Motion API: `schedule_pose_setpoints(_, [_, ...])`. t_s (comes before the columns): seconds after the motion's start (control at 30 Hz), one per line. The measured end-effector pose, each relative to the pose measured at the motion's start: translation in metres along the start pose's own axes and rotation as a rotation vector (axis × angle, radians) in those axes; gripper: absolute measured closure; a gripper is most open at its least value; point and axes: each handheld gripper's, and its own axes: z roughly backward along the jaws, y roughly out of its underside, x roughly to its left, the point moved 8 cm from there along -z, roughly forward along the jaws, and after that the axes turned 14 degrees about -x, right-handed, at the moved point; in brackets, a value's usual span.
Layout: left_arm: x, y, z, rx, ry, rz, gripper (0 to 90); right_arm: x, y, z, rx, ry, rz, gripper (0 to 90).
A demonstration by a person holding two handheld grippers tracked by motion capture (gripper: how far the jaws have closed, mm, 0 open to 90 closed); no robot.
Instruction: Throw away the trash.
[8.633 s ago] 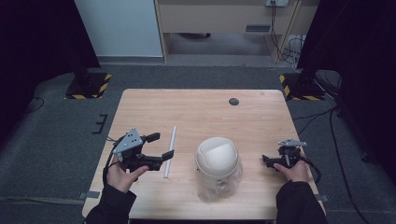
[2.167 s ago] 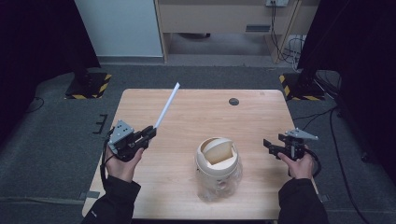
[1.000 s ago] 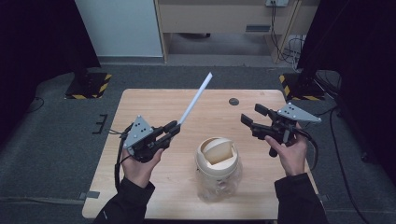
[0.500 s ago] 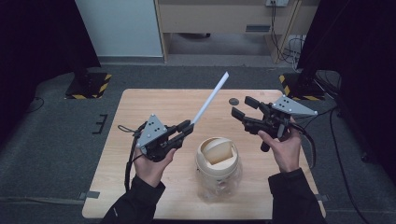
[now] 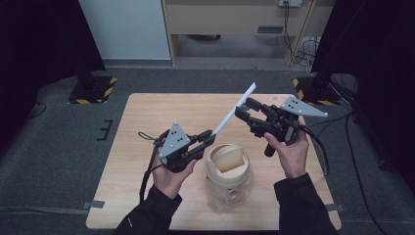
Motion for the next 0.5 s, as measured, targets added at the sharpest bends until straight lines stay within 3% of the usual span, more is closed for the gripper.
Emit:
schedule_pose_setpoints(0.33, [-0.001, -0.002, 0.002, -0.01, 0.004, -0.013, 78.9, 0.005, -0.004, -0.005, -0.026, -0.005, -0.036, 61.8])
schedule_pose_setpoints(0.43, [0.001, 0.001, 0.002, -0.002, -0.003, -0.003, 78.9, 0.009, -0.005, -0.01, -0.039, -0.023, -0.077, 66.7])
schedule_pose_setpoints(0.5, [0.002, 0.003, 0.002, 0.004, -0.009, -0.001, 78.9, 0.012, -0.004, -0.012, -0.044, -0.031, -0.08, 68.6])
